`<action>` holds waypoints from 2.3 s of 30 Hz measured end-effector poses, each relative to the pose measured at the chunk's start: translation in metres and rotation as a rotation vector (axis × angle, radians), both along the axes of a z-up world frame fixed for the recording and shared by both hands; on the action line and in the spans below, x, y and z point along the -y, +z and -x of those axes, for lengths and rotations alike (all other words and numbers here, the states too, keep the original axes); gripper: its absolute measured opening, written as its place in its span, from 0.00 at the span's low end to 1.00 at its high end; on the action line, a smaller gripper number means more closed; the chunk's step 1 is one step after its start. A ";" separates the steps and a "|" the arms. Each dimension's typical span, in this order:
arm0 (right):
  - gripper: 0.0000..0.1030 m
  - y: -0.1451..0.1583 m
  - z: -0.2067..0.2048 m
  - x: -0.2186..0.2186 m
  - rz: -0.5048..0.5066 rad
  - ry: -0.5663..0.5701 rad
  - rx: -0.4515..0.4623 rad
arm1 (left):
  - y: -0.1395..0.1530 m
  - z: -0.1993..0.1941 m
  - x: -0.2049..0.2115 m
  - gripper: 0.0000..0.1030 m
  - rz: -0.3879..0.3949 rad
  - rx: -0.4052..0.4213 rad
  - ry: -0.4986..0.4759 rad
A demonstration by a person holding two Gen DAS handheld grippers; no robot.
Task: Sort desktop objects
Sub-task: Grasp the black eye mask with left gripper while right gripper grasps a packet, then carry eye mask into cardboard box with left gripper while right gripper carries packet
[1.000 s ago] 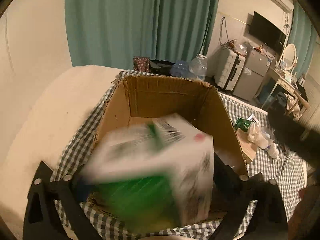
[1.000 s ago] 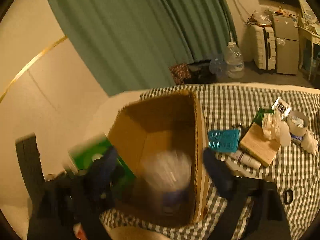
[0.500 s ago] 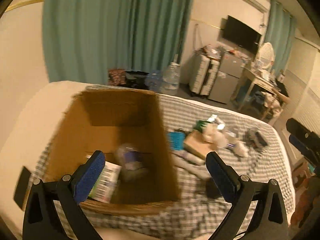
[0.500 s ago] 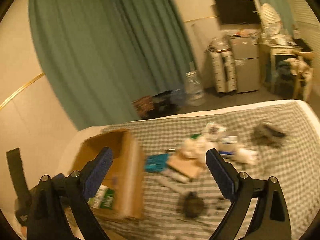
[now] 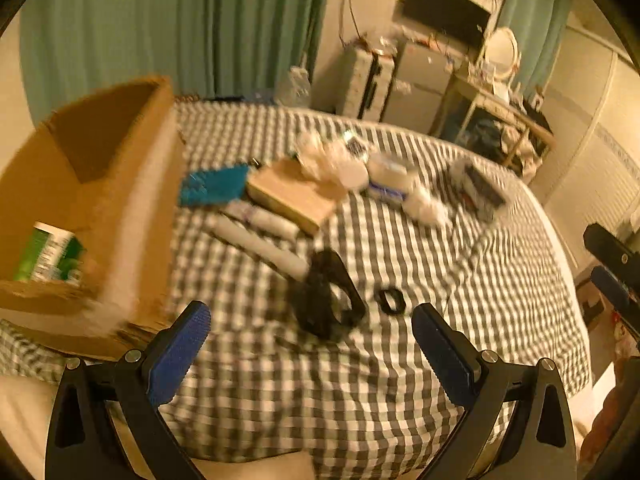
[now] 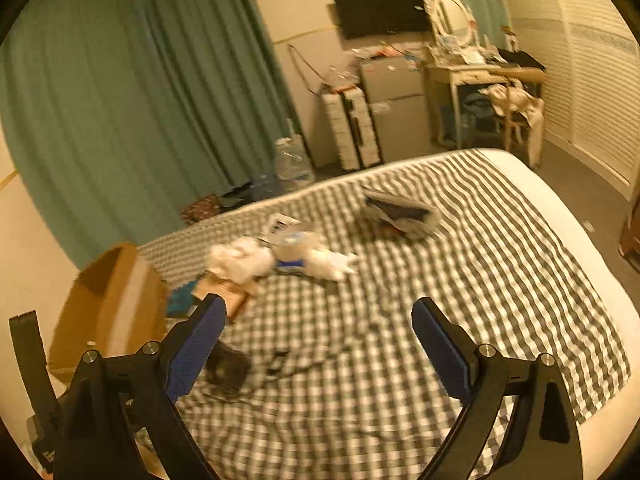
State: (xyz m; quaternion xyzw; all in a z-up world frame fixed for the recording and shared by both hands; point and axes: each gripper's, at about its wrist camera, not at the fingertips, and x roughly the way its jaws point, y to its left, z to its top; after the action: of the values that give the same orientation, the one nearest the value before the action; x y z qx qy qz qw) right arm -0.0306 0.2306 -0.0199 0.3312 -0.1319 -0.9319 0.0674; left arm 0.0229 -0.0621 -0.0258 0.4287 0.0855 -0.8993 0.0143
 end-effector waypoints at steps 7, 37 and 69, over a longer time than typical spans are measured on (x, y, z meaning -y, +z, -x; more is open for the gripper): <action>0.92 -0.020 0.037 -0.032 -0.022 -0.017 0.023 | -0.040 0.025 -0.007 1.00 0.058 0.031 0.092; 0.14 -0.059 0.169 -0.021 -0.338 0.141 0.241 | -0.034 0.048 0.017 0.58 -0.096 0.031 0.053; 0.10 0.078 -0.031 0.205 0.128 0.613 0.035 | 0.144 -0.038 0.152 0.59 -0.027 -0.294 0.179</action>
State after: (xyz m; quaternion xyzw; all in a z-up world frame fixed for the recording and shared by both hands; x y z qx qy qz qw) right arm 0.0002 0.0255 0.0577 0.3667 -0.0856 -0.8521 0.3636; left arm 0.0608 -0.2137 0.1179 0.2832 0.1365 -0.9463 0.0759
